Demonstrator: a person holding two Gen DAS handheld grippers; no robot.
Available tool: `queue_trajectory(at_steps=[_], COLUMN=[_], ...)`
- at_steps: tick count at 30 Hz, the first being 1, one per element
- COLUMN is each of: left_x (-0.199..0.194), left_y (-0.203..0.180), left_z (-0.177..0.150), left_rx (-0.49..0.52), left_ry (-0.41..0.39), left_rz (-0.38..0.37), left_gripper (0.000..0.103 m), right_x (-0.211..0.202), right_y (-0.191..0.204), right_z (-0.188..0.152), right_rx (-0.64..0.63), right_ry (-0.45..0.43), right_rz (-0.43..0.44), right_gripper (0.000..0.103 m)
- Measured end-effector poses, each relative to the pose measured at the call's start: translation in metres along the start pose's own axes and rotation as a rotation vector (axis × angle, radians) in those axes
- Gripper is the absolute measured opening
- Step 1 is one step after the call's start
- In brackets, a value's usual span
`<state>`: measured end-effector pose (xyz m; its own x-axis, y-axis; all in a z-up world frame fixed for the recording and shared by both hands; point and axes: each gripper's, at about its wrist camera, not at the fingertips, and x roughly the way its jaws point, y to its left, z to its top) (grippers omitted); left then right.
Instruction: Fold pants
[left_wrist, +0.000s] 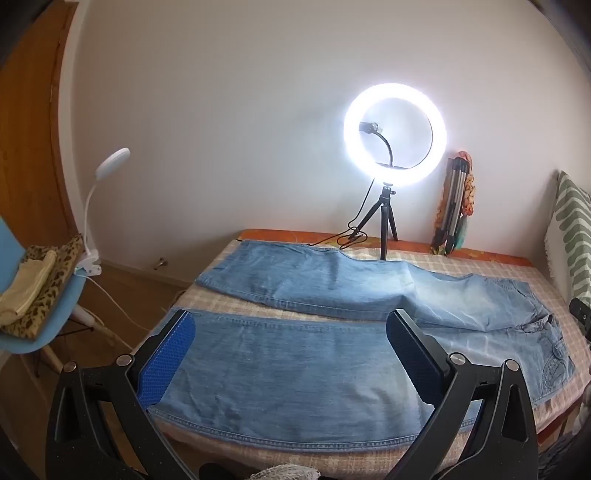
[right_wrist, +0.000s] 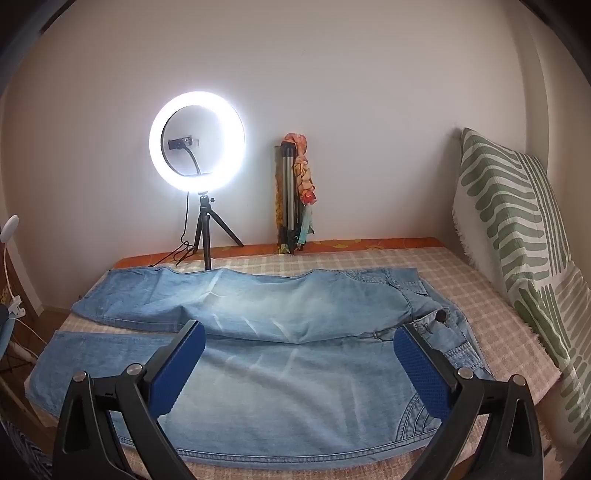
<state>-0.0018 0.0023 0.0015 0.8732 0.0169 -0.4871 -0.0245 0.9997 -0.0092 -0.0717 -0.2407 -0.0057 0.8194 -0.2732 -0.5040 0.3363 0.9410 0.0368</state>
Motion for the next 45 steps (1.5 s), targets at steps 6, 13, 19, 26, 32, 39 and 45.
queue_trajectory(at_steps=[6,13,19,26,32,39,45], left_x=[-0.0011,0.0025,-0.0007,-0.0006,-0.0007,0.0018,0.0038], left_y=[0.0009,-0.0013,-0.004,-0.0049,-0.0047,-0.0073,-0.0074], left_z=[-0.0007,-0.0011,-0.0034,-0.0035,-0.0033,-0.0022,-0.0016], left_rx=[0.006,0.005,0.009,0.011,0.011,0.013,0.014], left_ry=[0.0,0.001,-0.004,-0.002,-0.003,0.001,0.007], left_rz=[-0.003,0.0,0.0,-0.001,-0.002,-0.007,-0.011], left_gripper=[0.103,0.103,0.103,0.103,0.103,0.103,0.103], right_x=[-0.0003,-0.0012,-0.0014,-0.0012,-0.0013,-0.0006,0.0006], right_y=[0.0003,0.0001,0.0,-0.0005,-0.0009,-0.0013,-0.0018], right_z=[0.0005,0.0011,0.0009,0.0007,0.0002,-0.0009,-0.0015], right_rx=[0.0,-0.001,-0.001,0.001,0.003,0.005,0.009], right_ry=[-0.001,-0.001,0.0,0.0,0.001,0.002,0.007], right_rz=[-0.001,0.001,0.0,0.001,0.001,0.003,0.004], right_gripper=[0.103,0.103,0.103,0.103,0.103,0.103,0.103])
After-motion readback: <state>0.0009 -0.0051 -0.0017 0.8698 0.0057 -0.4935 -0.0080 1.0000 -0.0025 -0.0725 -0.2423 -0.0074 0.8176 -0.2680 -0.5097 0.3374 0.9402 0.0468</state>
